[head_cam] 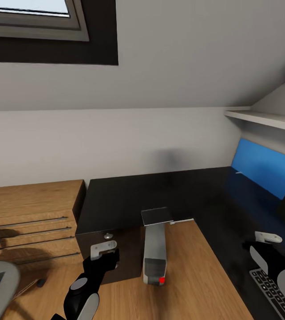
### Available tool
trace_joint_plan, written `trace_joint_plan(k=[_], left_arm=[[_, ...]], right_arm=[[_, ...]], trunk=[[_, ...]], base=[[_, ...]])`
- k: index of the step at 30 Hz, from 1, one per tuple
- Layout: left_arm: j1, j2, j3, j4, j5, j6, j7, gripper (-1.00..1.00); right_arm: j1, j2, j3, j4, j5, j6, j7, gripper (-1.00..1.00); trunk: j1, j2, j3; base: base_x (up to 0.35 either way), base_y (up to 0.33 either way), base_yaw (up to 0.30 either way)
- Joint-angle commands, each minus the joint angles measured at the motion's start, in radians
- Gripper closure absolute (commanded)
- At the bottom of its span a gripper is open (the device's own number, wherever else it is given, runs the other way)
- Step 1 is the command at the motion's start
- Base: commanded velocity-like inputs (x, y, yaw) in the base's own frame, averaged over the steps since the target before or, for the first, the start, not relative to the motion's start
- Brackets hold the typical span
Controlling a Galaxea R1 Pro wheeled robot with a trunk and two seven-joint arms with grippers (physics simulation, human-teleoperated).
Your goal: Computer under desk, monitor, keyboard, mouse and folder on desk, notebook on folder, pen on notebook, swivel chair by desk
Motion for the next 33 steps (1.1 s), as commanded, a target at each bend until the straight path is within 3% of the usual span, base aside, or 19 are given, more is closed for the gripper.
trace_joint_plan(k=[1, 33], left_arm=[[-0.001, 0.0, -0.001, -0.001, 0.009, 0.002, 0.009, -1.0], [-0.001, 0.0, -0.001, -0.001, 0.009, 0.002, 0.009, -1.0]], right_arm=[[-0.001, -0.001, 0.009, -0.002, -0.011, 0.007, -0.008, 1.0], [-0.001, 0.0, 0.009, -0.002, -0.011, 0.005, -0.009, 1.0]], trunk=[[0.004, -0.009, -0.005], [0.127, -0.233, -0.105]], base=[[0.0, 0.0, 0.0], [0.0, 0.0, 0.0]])
